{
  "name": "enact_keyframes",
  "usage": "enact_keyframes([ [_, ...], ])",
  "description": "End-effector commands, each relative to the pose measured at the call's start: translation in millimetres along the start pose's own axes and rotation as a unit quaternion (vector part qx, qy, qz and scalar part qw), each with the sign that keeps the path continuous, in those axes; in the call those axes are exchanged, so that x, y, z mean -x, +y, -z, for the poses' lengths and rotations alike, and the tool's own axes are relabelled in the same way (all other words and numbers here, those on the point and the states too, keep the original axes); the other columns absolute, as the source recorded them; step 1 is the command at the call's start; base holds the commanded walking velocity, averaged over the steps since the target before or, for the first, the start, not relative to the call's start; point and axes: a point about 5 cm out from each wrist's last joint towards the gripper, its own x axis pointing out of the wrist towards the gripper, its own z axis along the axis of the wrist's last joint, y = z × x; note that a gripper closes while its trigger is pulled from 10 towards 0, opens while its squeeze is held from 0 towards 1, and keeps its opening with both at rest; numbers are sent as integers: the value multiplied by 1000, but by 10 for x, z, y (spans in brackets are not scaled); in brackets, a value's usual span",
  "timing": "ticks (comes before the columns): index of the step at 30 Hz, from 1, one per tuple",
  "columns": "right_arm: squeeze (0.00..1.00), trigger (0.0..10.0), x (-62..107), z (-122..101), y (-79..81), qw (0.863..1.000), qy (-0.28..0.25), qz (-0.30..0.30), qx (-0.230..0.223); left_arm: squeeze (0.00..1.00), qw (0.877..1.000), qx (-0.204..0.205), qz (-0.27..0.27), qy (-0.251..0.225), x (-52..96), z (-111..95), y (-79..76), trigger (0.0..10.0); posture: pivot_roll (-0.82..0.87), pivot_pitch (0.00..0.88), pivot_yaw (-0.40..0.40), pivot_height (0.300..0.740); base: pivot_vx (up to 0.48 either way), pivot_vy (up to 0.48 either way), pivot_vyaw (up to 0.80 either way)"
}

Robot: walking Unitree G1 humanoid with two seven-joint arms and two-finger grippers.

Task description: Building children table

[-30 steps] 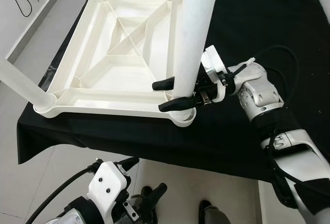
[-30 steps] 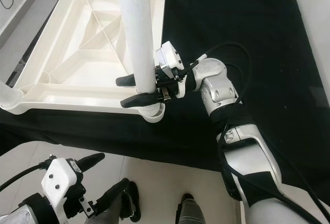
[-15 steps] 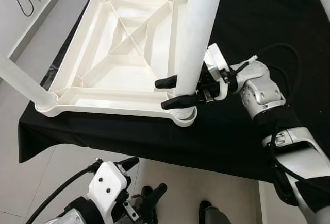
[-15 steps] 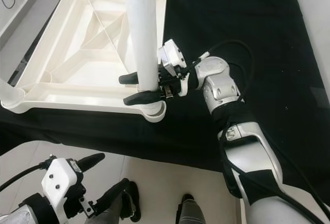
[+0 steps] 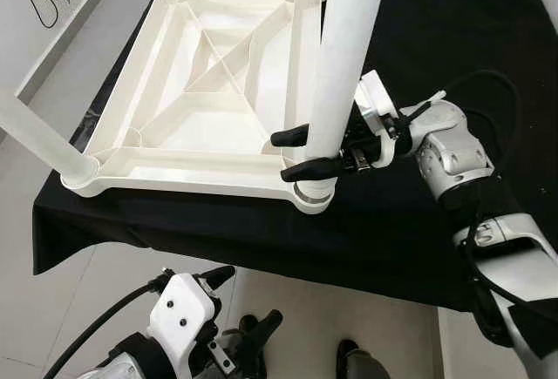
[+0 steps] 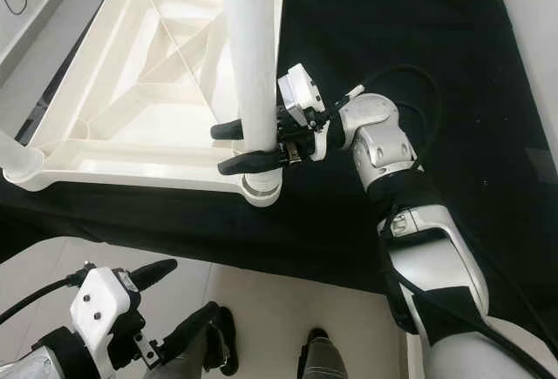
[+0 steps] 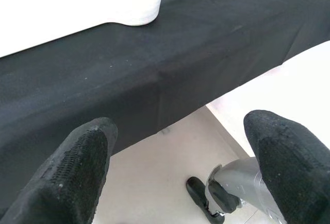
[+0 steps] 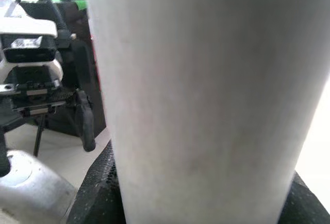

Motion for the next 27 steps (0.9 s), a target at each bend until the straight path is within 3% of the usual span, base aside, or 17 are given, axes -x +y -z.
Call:
enact_keyframes([
  [1, 0, 10000, 1, 190, 100, 999, 23, -16, -47, 0, 1000, 13, 3, 13, 10, 53, -26, 10000, 127, 361, 46, 740, 0, 0, 0],
  [13, 0, 10000, -95, 188, 171, 998, 15, -44, -50, 0, 1000, 15, 4, 13, 12, 58, -31, 10000, 126, 357, 48, 740, 0, 0, 0],
  [27, 0, 10000, -163, 194, 102, 999, 8, -23, -24, 0, 1000, 15, 5, 13, 5, 59, -39, 10000, 125, 351, 45, 740, 0, 0, 0],
])
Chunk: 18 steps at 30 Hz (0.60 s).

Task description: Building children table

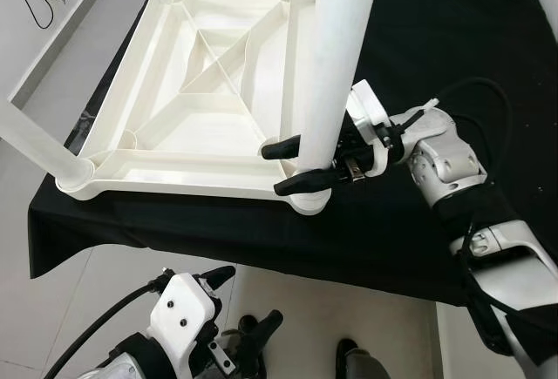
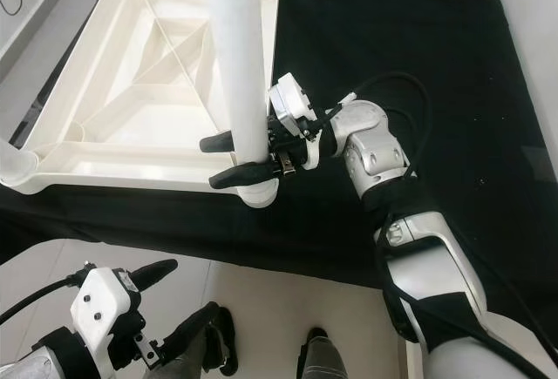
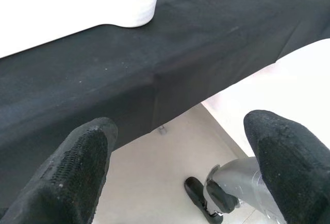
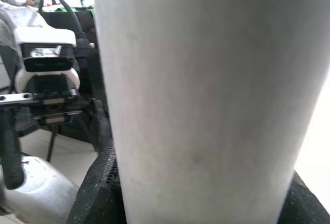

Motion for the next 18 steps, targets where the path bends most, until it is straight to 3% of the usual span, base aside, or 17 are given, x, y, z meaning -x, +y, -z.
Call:
enact_keyframes([
  [1, 0, 10000, -15, 184, 50, 999, 25, 3, -27, 0, 1000, 13, 3, 13, 9, 57, -31, 10000, 123, 351, 46, 740, 0, 0, 0],
  [18, 0, 10000, -9, 168, 4, 999, 20, 24, -19, 0, 1000, 12, 4, 13, 9, 53, -24, 10000, 126, 356, 48, 740, 0, 0, 0],
])
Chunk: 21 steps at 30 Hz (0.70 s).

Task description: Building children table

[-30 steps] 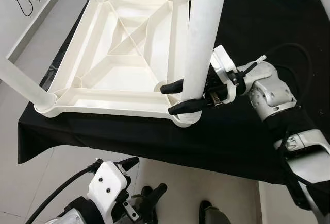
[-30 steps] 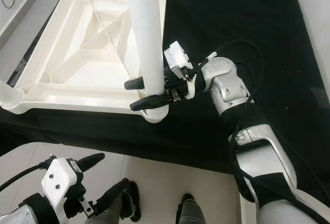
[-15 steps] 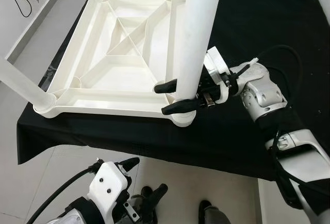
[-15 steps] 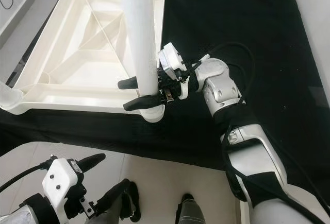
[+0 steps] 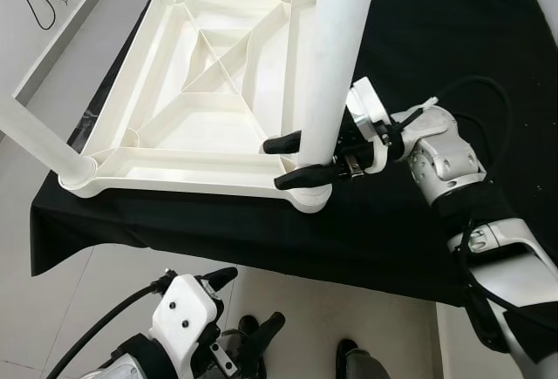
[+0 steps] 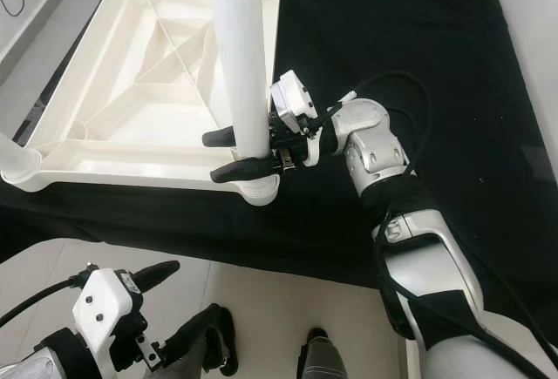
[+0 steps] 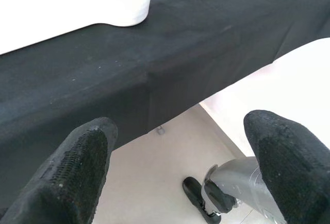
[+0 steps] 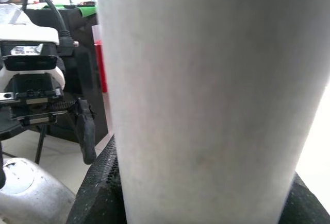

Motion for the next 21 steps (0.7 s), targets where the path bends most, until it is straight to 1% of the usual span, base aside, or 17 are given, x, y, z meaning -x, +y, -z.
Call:
enact_keyframes([
  [1, 0, 10000, -29, 147, 36, 1000, 22, 3, -19, 0, 1000, 11, 1, 13, 14, 52, -13, 10000, 126, 356, 48, 740, 0, 0, 0],
  [6, 0, 10000, -39, 125, 1, 1000, 20, 11, -16, 0, 1000, 10, -1, 13, 10, 51, -9, 10000, 124, 357, 44, 740, 0, 0, 0],
  [21, 0, 10000, -68, 127, -8, 1000, 18, 12, -15, 0, 1000, 11, -2, 11, 4, 47, -10, 10000, 124, 358, 44, 740, 0, 0, 0],
])
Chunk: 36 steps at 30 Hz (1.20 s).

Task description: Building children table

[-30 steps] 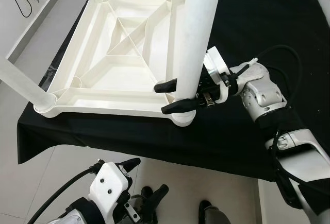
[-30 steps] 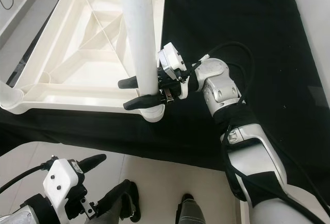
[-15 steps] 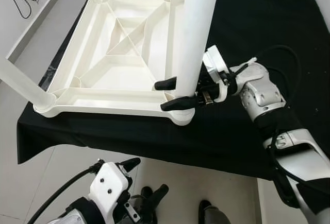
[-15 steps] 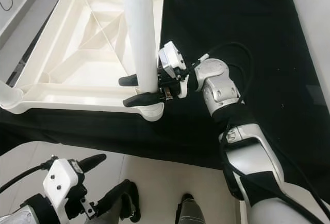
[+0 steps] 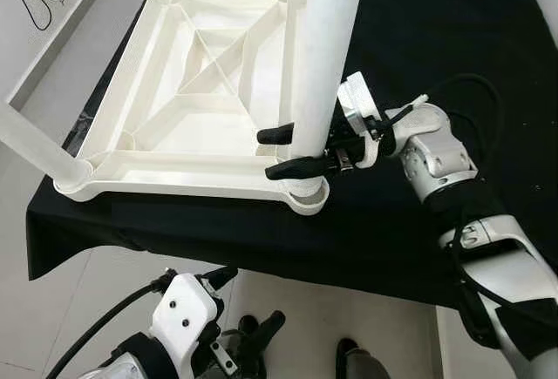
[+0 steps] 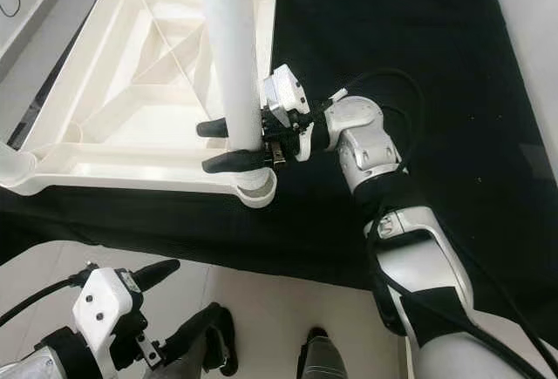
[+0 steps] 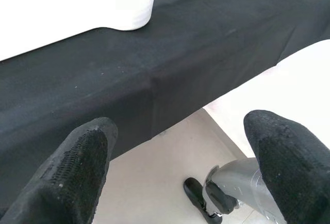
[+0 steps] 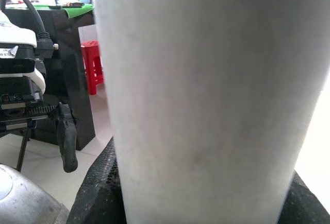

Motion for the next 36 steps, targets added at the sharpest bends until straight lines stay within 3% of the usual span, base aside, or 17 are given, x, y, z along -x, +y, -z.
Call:
enact_keyframes([
  [1, 0, 10000, -2, 152, 71, 999, 25, -18, -32, 0, 1000, 13, -2, 14, 13, 56, -14, 10000, 123, 359, 44, 740, 0, 0, 0],
  [12, 0, 10000, 109, 180, 145, 997, 45, -41, -50, 0, 1000, 13, -2, 14, 15, 58, -8, 10000, 121, 359, 46, 740, 0, 0, 0],
  [21, 0, 10000, 98, 196, 174, 996, 45, -48, -59, 0, 1000, 12, -1, 14, 13, 57, -8, 10000, 124, 358, 46, 740, 0, 0, 0],
  [32, 0, 10000, -16, 209, 222, 995, 34, -69, -65, 0, 1000, 12, -3, 13, 8, 55, -6, 10000, 122, 357, 43, 740, 0, 0, 0],
  [36, 0, 10000, -93, 276, 158, 997, 40, -35, -56, 0, 1000, 12, -3, 13, 5, 60, -7, 10000, 122, 354, 42, 740, 0, 0, 0],
])
